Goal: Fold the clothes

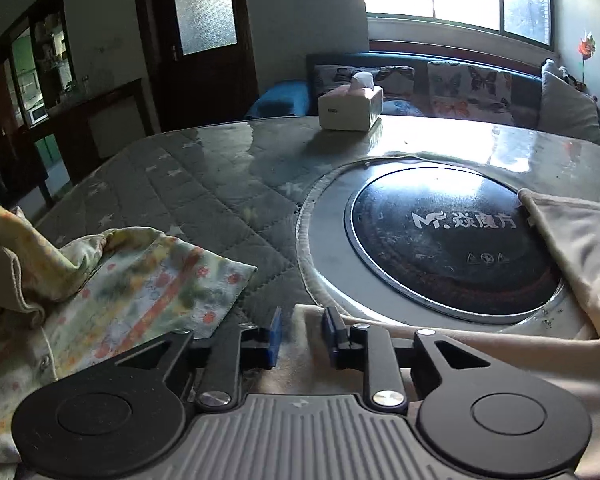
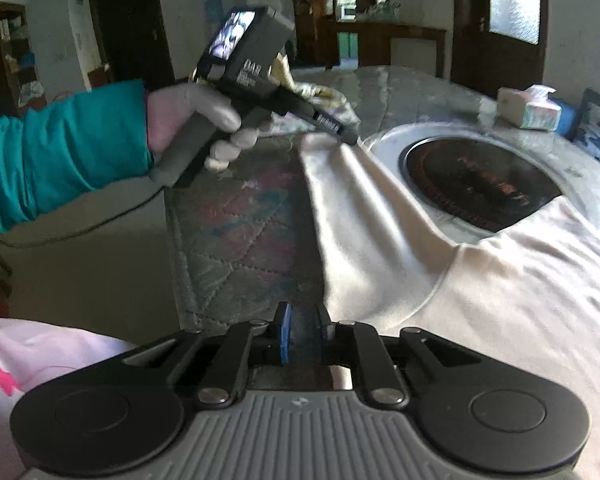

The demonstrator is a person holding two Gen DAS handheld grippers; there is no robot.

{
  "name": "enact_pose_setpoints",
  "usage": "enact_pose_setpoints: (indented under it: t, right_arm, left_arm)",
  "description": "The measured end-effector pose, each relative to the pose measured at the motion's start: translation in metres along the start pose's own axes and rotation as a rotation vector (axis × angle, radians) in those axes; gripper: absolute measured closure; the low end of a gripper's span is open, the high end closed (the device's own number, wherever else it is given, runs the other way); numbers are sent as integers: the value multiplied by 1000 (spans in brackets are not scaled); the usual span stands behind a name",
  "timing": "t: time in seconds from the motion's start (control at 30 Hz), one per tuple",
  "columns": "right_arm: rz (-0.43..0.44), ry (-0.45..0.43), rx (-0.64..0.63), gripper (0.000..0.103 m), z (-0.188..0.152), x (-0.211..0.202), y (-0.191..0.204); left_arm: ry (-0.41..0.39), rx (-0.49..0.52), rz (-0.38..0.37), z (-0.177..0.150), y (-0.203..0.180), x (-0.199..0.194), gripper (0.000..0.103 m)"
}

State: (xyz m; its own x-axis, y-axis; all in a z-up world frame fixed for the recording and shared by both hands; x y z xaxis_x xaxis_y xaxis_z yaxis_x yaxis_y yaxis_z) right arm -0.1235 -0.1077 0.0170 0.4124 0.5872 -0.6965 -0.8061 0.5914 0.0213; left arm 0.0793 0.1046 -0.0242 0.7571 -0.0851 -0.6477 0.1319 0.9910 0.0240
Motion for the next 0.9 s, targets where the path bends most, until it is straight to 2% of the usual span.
enact_pose_setpoints:
  t: [0.1,0.17,0.2,0.23,0.3,0.47,0.57,0.67,0.7,0.73,0.77,0.9]
  right_arm:
    - [-25,-32,44,89,1,-19,-11]
    - [-61,-49,70,85,-1,-30,-22]
    - [-84,-53,84,84,-3,-35,-28]
    - [-105,-53,103,84,-7,-39,-34]
    - [-146,-53,139,84,-13,-46,-47]
    - [-229,-60,221,83,-31,-60,-67]
    - [-259,-66,266,82,-41,-66,-76]
    - [-286,-74,290,80,-49,-71,-79]
    - [-293,-79,301,77,-51,-74,-80]
    - [-299,-83,312,69,-54,-76,-81]
    - [-305,-88,320,68,-56,-79,-81]
    - [-325,-105,349,68,-63,-91,-83]
  left_arm:
    - [-20,0,41,3,-1,-7,76]
    - [-67,9,81,9,-6,-19,80]
    - [-83,3,71,12,-10,-24,80]
    - [-96,-12,46,15,-16,-29,82]
    - [-104,-47,-67,18,-35,-38,89]
    - [-65,-110,-398,16,-99,-44,94]
    - [-43,-150,-532,17,-131,-38,95]
    - [-18,-145,-575,15,-151,-25,95]
    - [-10,-144,-589,15,-157,-21,95]
    - [-2,-142,-603,14,-164,-17,95]
    - [6,-140,-617,13,-170,-13,95]
    - [49,-144,-576,0,-170,1,95]
Point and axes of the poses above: each gripper's, at about its wrist camera, not at the fingertips, and x roughly the way its jaws point, y to its left, z to its top, the point moved 7 cm from there along x, roughly the way its jaws point, and after that the axes turned 6 degrees about -z, right-handed, at the moved point
